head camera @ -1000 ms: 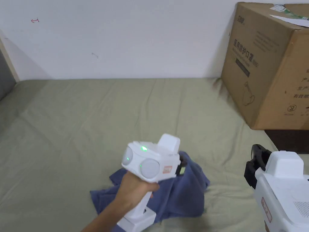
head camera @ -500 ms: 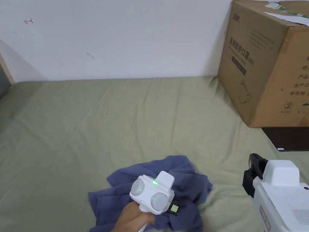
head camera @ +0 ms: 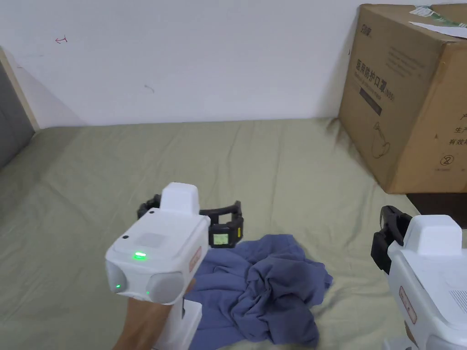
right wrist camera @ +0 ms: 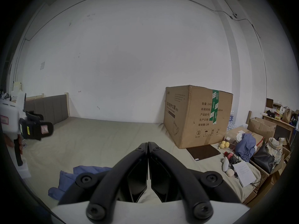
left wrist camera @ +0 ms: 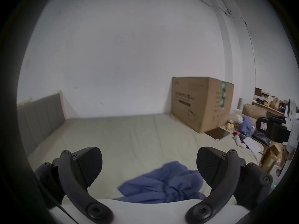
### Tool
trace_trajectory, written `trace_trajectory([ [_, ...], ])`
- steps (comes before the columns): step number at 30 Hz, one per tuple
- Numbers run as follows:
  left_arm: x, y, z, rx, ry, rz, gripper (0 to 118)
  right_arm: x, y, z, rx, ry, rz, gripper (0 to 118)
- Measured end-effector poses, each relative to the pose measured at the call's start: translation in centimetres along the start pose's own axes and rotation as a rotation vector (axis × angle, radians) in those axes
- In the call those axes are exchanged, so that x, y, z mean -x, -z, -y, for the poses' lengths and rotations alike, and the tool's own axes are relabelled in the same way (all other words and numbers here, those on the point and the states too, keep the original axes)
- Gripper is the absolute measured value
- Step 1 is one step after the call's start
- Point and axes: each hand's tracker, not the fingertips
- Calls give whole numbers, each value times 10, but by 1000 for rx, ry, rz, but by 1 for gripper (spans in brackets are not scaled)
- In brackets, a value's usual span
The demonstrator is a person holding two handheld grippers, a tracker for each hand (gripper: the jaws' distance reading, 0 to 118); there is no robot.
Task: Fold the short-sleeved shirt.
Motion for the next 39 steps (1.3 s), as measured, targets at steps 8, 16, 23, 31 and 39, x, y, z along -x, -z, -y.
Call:
trace_trajectory([
  [8, 39, -27, 16, -90, 63, -161, 67, 12, -3, -11, -41, 3, -24, 0],
  [16, 65, -20, 36, 15, -32, -163, 0, 18, -3, -11, -45, 2, -44, 0],
  [23, 72, -12, 56, 203, -83, -167, 0, 17, 1, -5, -26, -5, -47, 0],
  [31, 76, -2, 134, 553, -230, -100, 0, 16, 9, 8, 15, -3, -50, 0],
  [39, 73, -1, 184, 744, -275, -129, 90, 18, 18, 21, 55, -7, -59, 0],
])
